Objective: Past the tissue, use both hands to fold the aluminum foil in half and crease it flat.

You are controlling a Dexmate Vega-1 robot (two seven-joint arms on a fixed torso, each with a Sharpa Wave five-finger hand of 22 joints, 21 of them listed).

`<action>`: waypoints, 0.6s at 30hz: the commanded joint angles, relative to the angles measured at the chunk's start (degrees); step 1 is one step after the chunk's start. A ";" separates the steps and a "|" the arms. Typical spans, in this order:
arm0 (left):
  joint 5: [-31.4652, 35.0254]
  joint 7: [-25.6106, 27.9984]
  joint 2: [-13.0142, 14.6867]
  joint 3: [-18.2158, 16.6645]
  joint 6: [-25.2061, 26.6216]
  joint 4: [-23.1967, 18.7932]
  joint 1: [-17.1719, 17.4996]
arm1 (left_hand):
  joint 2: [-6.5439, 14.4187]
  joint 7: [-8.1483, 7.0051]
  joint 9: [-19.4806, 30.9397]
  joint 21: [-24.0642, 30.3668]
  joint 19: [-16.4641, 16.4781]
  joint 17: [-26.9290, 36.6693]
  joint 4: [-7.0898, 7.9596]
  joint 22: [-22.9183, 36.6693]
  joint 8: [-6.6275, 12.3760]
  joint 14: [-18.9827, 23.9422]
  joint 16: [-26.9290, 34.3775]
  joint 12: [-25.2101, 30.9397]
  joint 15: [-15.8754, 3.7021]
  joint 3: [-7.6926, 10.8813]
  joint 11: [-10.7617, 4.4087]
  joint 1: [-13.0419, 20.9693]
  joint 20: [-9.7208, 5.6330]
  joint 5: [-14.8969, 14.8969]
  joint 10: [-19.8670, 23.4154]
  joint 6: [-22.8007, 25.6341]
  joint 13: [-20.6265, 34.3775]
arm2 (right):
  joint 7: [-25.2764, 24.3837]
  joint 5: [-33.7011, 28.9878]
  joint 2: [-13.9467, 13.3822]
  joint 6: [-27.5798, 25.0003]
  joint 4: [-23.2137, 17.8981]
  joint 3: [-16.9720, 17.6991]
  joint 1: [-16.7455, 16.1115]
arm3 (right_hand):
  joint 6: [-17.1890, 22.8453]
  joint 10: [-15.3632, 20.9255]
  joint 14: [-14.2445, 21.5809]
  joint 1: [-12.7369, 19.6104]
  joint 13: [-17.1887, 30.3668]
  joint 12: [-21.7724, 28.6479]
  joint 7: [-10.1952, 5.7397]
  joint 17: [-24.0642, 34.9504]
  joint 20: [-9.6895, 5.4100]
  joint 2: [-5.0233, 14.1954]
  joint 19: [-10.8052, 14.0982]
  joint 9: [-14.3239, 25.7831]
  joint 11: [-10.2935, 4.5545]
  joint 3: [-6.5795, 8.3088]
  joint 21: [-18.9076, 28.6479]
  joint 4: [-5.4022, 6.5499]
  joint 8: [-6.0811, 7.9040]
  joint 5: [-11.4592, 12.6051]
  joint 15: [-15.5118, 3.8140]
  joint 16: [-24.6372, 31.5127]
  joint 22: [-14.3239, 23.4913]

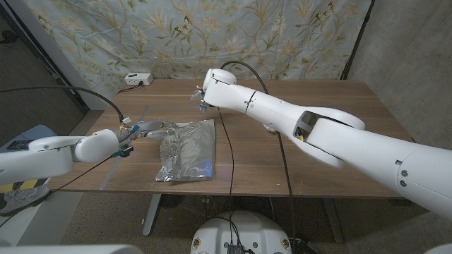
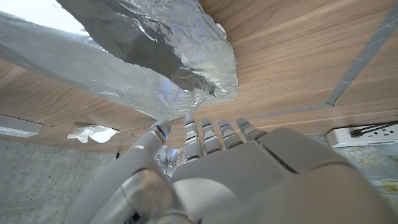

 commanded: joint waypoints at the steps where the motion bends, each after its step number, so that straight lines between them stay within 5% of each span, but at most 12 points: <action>1: 3.53 -0.03 -2.08 13.91 3.49 -1.06 -14.33 | -0.12 -0.40 0.15 0.39 -0.04 0.06 -0.07 0.05 0.12 0.34 0.32 0.10 0.03 -0.29 -0.22 -0.14 0.26 -0.34 -0.04 -0.10 0.18 | 0.52 1.52 -3.96 0.34 -4.75 1.25 -1.51 | -0.31 -0.39 0.23 0.68 0.13 -0.28 0.08 0.06 -0.10 0.17 0.19 0.03 -0.08 0.21 0.16 -0.26 0.33 0.30 -0.40 -0.28 0.23; 18: 6.30 -4.44 -5.92 23.76 5.03 0.63 -24.16 | -0.32 -0.92 0.11 0.32 0.02 -0.05 -0.69 0.05 0.37 0.58 0.29 0.27 -0.60 -0.74 -0.81 0.18 -0.02 -0.62 0.23 0.07 0.17 | -0.52 3.23 -7.30 -0.15 -7.95 2.99 -3.10 | -0.74 -0.72 0.55 0.67 -0.22 -0.67 -0.17 -0.08 -0.07 -0.61 0.41 0.01 -0.07 0.14 0.19 -0.74 0.27 -0.07 -0.39 -0.50 0.23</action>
